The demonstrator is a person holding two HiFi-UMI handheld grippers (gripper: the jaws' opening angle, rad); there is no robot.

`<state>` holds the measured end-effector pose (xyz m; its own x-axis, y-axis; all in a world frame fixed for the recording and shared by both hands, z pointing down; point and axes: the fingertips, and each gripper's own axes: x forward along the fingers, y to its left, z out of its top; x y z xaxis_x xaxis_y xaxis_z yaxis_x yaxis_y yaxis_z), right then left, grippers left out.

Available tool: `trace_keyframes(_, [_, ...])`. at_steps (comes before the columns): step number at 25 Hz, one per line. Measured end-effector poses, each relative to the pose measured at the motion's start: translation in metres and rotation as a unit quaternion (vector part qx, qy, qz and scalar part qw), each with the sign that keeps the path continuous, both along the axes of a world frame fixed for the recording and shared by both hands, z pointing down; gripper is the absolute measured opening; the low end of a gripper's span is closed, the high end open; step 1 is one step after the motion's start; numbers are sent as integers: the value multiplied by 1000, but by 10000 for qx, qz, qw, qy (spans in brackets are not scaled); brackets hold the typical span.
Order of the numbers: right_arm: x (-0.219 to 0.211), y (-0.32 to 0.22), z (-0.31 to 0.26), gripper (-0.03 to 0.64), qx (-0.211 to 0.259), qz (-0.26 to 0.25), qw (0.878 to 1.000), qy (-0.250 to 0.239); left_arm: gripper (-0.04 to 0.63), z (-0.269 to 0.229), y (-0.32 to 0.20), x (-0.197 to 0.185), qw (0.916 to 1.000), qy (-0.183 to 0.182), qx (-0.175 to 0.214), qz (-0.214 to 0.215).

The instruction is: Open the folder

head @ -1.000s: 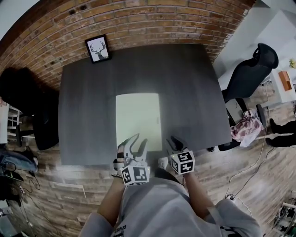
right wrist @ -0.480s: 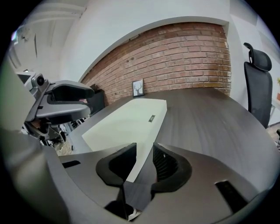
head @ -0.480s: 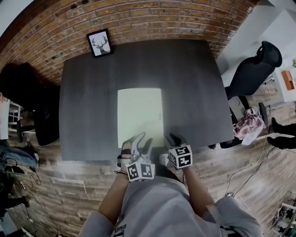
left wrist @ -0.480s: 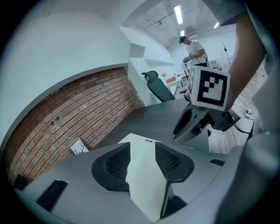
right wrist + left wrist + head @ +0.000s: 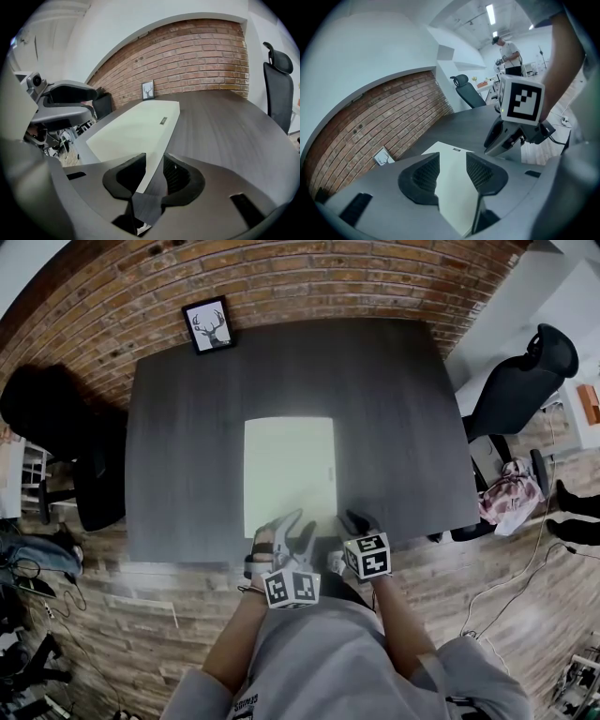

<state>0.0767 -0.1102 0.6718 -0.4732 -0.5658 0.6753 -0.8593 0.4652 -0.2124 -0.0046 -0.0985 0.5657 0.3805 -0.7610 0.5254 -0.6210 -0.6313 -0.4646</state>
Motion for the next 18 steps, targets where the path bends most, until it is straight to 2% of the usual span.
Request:
trace_keyframes(9, [1, -1, 0, 101, -16, 28, 10000, -2, 176, 22, 7, 8, 9984, -314, -273, 383])
trace_keyframes(18, [1, -1, 3, 101, 3, -7, 10000, 22, 179, 56, 23, 29, 9874, -888, -608, 1160])
